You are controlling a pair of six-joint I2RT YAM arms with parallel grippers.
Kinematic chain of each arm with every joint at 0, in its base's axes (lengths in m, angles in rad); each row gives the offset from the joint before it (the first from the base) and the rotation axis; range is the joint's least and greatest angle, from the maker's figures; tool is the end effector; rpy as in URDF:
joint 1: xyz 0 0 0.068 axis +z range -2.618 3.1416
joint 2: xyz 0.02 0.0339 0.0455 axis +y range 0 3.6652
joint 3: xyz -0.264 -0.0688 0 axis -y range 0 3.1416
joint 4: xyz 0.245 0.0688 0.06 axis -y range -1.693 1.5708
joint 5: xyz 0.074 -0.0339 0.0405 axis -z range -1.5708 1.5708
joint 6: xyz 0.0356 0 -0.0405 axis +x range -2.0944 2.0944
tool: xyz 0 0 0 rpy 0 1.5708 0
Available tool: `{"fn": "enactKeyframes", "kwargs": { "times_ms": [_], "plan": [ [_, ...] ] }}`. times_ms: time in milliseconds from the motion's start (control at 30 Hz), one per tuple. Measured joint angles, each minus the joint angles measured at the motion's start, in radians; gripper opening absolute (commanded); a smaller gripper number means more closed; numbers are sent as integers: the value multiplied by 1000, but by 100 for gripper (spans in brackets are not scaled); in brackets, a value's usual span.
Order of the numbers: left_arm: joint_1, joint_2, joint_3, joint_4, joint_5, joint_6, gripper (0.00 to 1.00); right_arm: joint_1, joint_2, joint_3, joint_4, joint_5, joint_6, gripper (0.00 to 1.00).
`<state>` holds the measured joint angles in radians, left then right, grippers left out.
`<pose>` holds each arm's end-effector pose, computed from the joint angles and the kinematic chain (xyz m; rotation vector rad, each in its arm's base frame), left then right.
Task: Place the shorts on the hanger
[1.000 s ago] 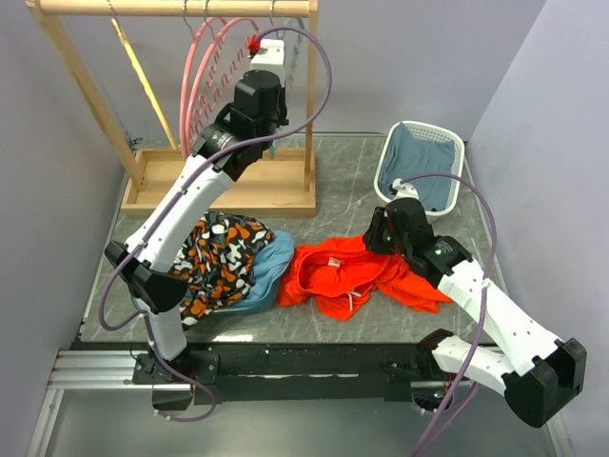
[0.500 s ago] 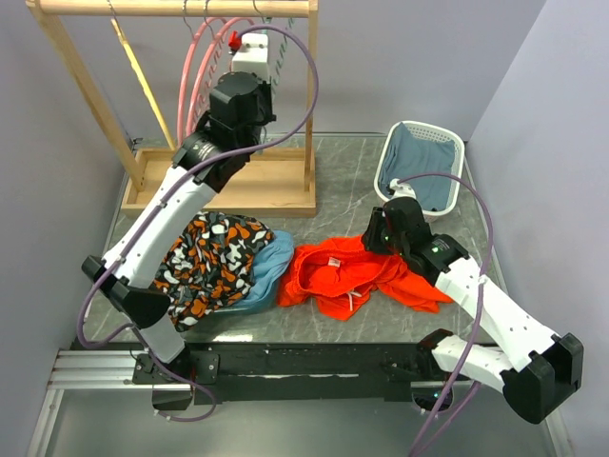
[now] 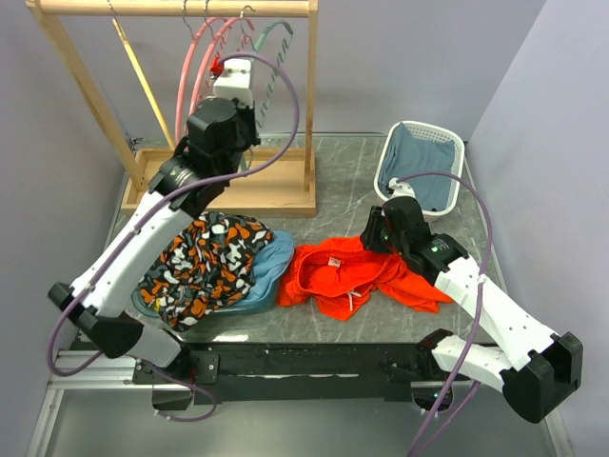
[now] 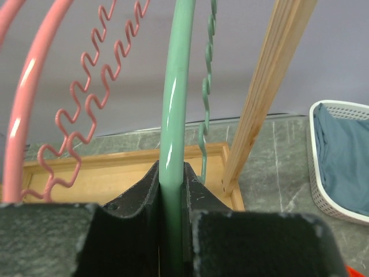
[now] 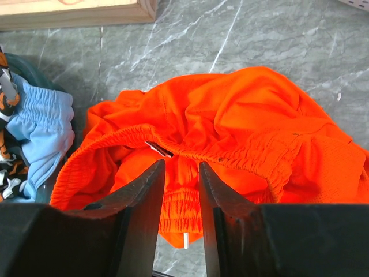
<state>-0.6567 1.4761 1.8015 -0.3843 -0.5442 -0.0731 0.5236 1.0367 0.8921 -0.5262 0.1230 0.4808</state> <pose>0.2586 -0.1760 0.5053 0.0561 1.6215 -0.1189 0.1947 0.1074 0.2968 0.0189 2.2670 0.4046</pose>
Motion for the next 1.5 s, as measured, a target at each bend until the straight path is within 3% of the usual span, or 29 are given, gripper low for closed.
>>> {"fn": "enactKeyframes", "kwargs": {
  "times_ms": [333,500,600,800,1000,1367,1500],
  "plan": [
    [0,-227,-201,28,74,-56,1,0,-2,-8,27,48,-6,56],
    [-11,-316,-279,-10,147,-89,1,2,-14,-37,34,79,-5,54],
    [-71,-385,-373,-34,175,-108,1,3,-38,-76,42,105,6,53],
    [-365,-496,-575,-115,72,-156,1,9,-204,-213,40,169,71,52],
    [-586,-515,-684,-212,88,-227,1,9,-311,-270,35,245,133,49],
    [-652,-608,-690,-312,84,-274,1,9,-258,-279,32,272,158,45],
    [-653,-628,-690,-340,124,-273,1,9,-214,-279,34,270,158,40]
  ]
}}
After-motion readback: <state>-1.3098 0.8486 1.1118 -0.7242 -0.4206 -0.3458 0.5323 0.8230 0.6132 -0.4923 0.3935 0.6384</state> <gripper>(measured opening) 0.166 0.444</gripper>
